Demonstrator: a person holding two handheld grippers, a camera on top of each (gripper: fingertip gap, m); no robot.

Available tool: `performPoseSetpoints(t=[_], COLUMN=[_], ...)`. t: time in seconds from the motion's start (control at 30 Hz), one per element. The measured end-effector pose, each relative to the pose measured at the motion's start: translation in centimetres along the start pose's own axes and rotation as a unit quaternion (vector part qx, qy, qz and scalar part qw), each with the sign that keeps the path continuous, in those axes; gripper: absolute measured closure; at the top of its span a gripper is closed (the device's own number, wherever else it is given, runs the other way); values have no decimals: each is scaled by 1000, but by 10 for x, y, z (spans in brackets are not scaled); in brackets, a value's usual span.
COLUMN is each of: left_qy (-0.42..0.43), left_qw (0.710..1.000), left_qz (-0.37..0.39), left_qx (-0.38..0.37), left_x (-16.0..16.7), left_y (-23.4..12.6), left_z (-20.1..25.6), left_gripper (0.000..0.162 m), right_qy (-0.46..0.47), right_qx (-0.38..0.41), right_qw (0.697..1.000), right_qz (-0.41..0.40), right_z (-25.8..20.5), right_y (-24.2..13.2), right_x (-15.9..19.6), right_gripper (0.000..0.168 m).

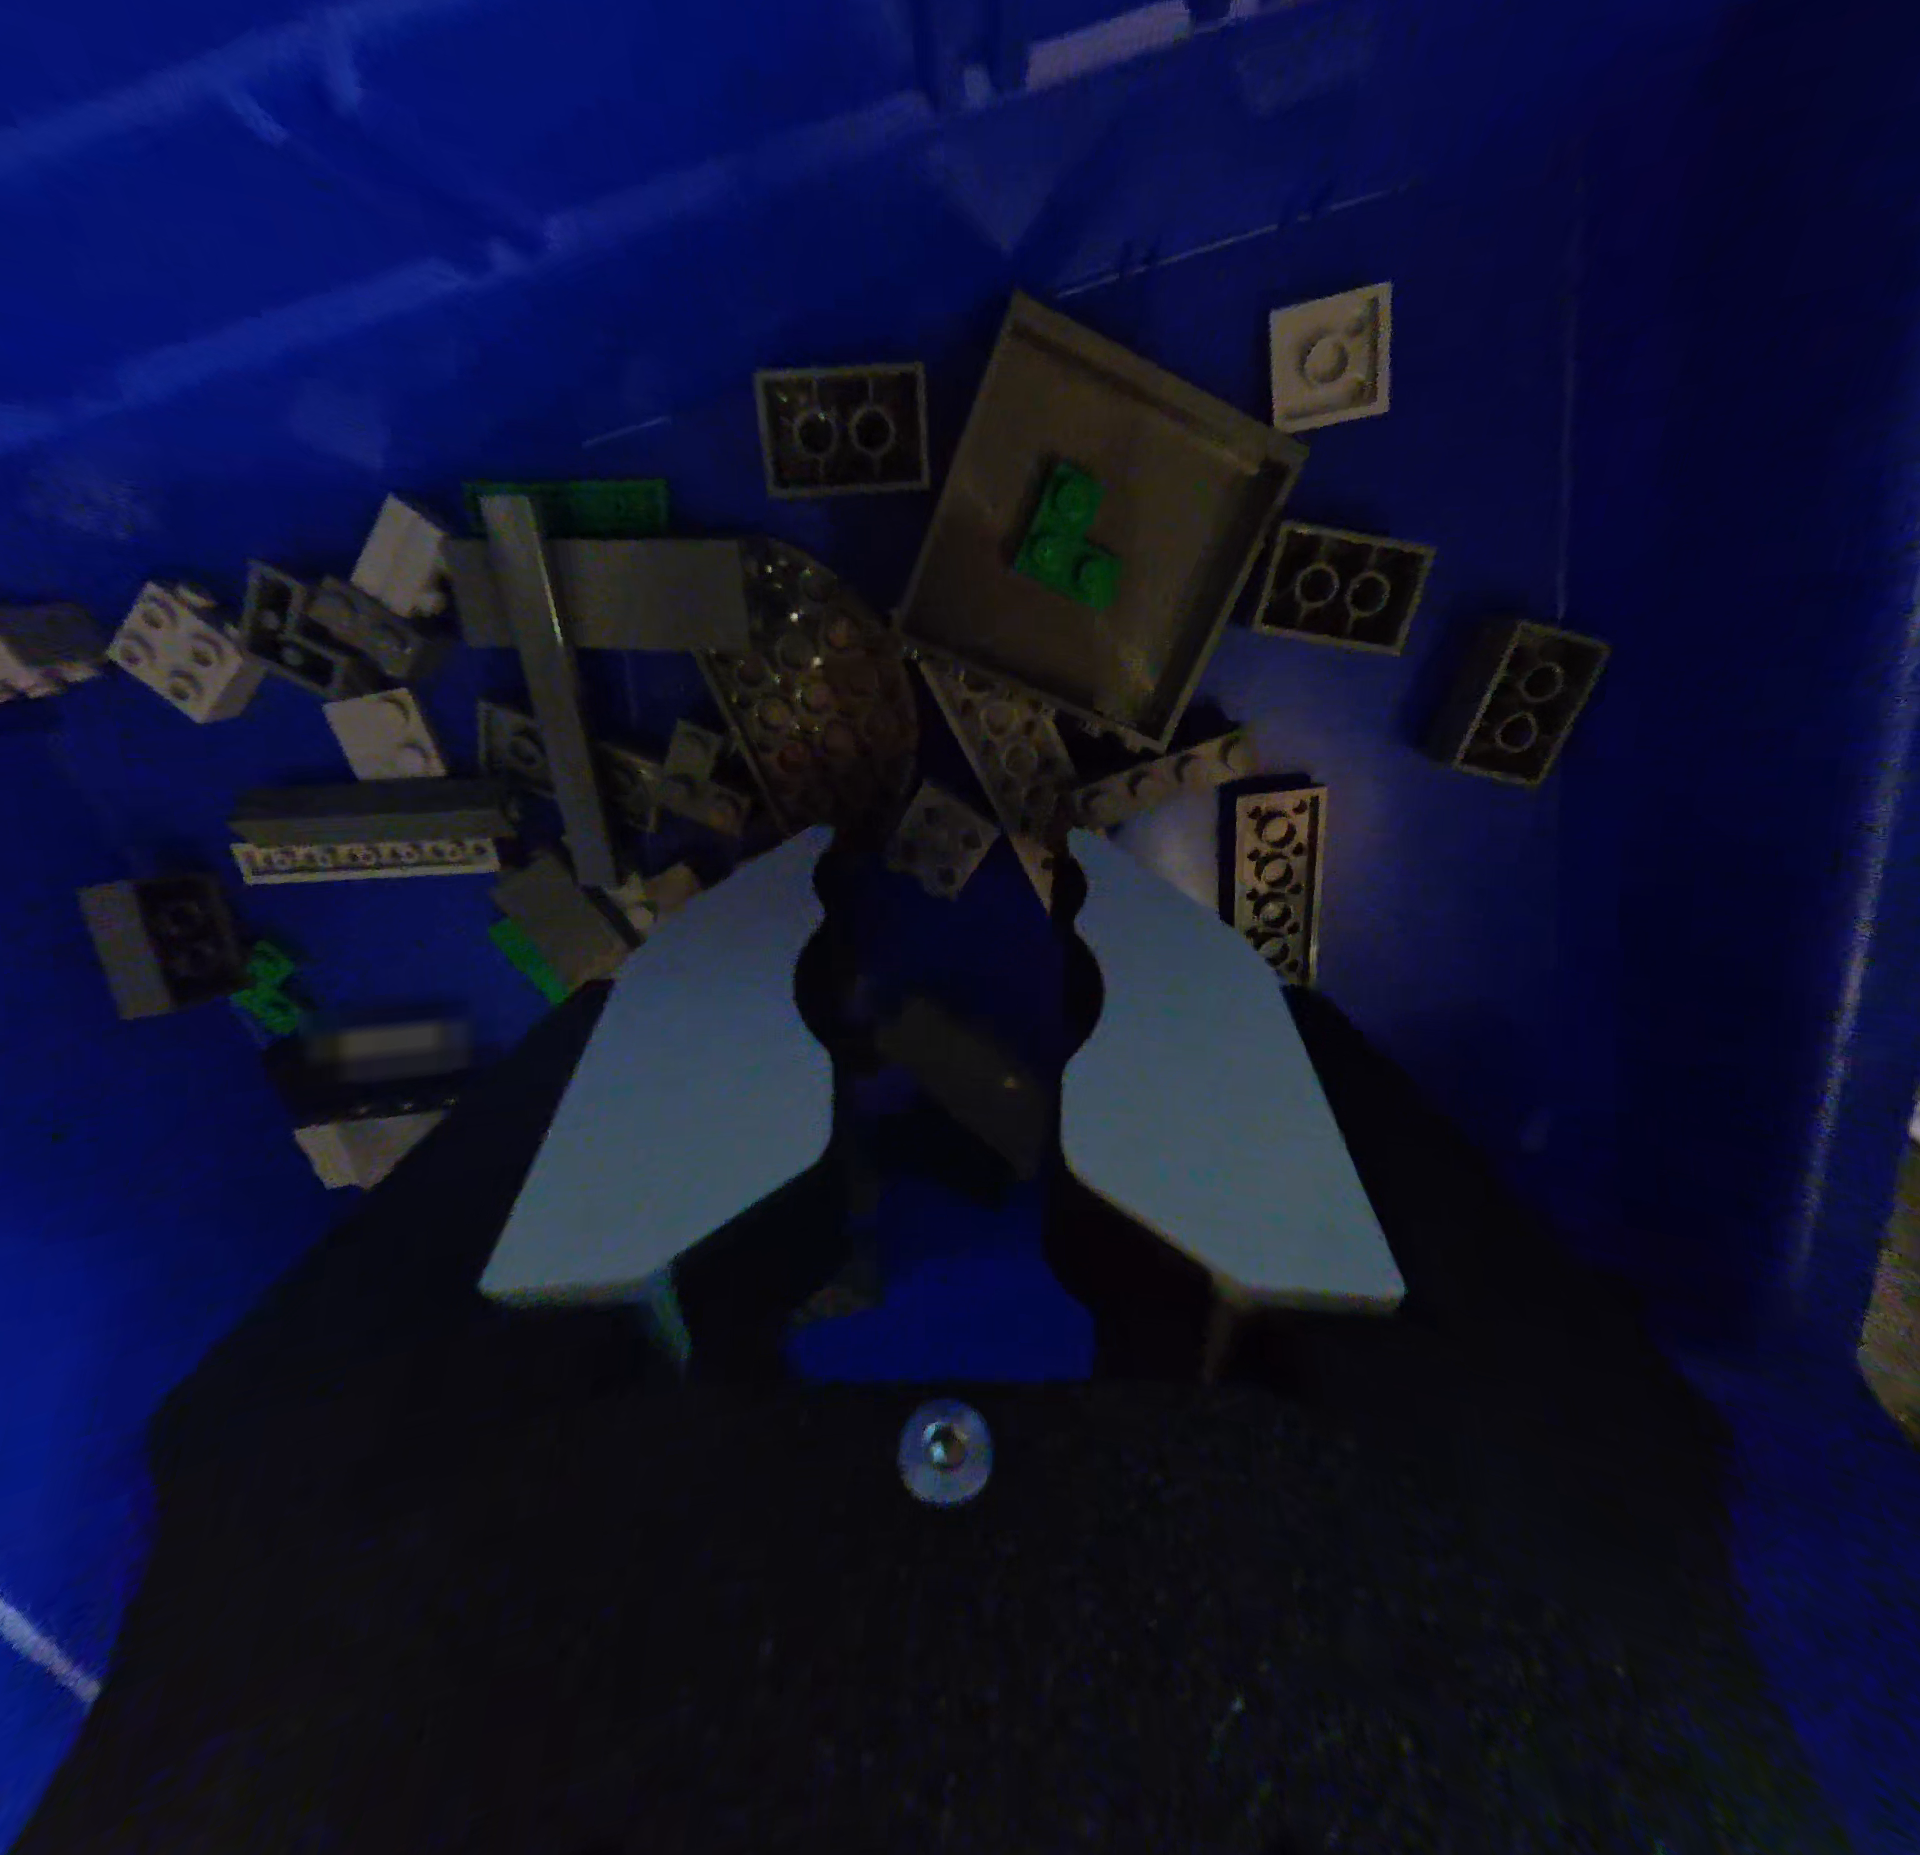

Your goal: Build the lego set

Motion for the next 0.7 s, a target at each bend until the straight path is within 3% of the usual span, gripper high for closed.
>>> performPoseSetpoints(t=[0.03, 0.27, 0.53, 0.7], left_qy=[-3, -37, -38, -46], left_qw=[1000, 998, 998, 998], left_qz=[6, 17, 22, 26], left_qx=[0, -54, -46, -15], left_x=[-1, 7, -2, -11], left_y=[0, -19, -15, -5], left_z=[-1, -25, -50, -63], left_gripper=[136, 141, 130, 137], right_qy=[1, 5, 6, 10], right_qx=[0, 0, 0, 1], right_qw=[1000, 1000, 1000, 1000], right_qz=[0, 3, 5, 9], right_z=[0, 0, -1, 1], right_y=[0, -1, -2, -3], right_x=[0, 1, 1, 1], right_gripper=[168, 168, 168, 168])
Point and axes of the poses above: each gripper's, where its closed fingertips meet, y out along the fingers, x out of its underside, z = x × y across the jaws, the point moved 8 cm from there along -y, back along the fingers, and after that the axes turned 4 degrees about -z, right-handed, at the moved point
